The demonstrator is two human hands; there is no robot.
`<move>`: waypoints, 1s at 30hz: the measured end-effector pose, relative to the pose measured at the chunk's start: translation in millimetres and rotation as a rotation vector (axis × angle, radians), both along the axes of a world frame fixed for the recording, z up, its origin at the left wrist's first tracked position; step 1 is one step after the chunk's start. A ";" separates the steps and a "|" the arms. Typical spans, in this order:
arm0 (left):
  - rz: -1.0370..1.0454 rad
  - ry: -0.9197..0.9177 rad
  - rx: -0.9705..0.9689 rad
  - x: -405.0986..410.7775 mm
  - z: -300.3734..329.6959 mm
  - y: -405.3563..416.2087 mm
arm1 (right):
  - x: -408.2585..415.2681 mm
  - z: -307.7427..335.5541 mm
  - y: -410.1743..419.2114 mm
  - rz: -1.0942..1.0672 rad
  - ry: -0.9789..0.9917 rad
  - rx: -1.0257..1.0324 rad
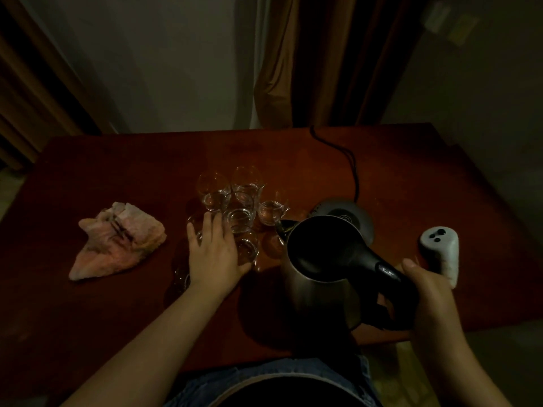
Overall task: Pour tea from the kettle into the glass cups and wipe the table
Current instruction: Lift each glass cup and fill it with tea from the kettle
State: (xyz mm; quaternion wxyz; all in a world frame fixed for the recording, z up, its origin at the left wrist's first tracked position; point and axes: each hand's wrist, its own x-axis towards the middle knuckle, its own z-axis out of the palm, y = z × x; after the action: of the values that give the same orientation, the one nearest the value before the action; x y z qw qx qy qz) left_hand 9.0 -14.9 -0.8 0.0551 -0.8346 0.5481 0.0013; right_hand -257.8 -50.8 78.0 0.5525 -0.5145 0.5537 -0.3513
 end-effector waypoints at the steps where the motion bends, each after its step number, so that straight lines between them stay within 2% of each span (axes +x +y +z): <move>1: 0.000 0.016 -0.013 -0.4 -0.5 0.0 | -0.4 -0.2 -0.7 0.013 0.005 -0.019; 10: -0.027 0.251 -0.256 -18.9 -2.4 6.8 | -4.3 11.5 -6.8 -0.004 0.016 -0.022; 15: 0.106 0.647 -0.349 -32.8 11.6 4.6 | -10.8 24.0 -11.5 0.058 0.073 -0.034; 18: 0.122 0.793 -0.388 -42.3 12.2 7.5 | -13.8 30.6 -11.4 0.084 0.138 -0.073; 24: 0.140 0.927 -0.404 -45.8 3.8 9.2 | -7.7 47.8 -1.6 0.135 0.316 -0.102; 30: 0.115 0.956 -0.412 -48.6 4.5 12.6 | -1.4 57.2 -0.9 0.237 0.423 -0.105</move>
State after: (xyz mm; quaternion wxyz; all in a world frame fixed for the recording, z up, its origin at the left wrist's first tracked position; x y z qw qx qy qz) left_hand -39.7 -2.3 3.7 -0.3667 -0.7630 0.4544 0.2774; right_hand -259.2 -51.8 135.2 0.4341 -0.6660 0.5738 -0.1969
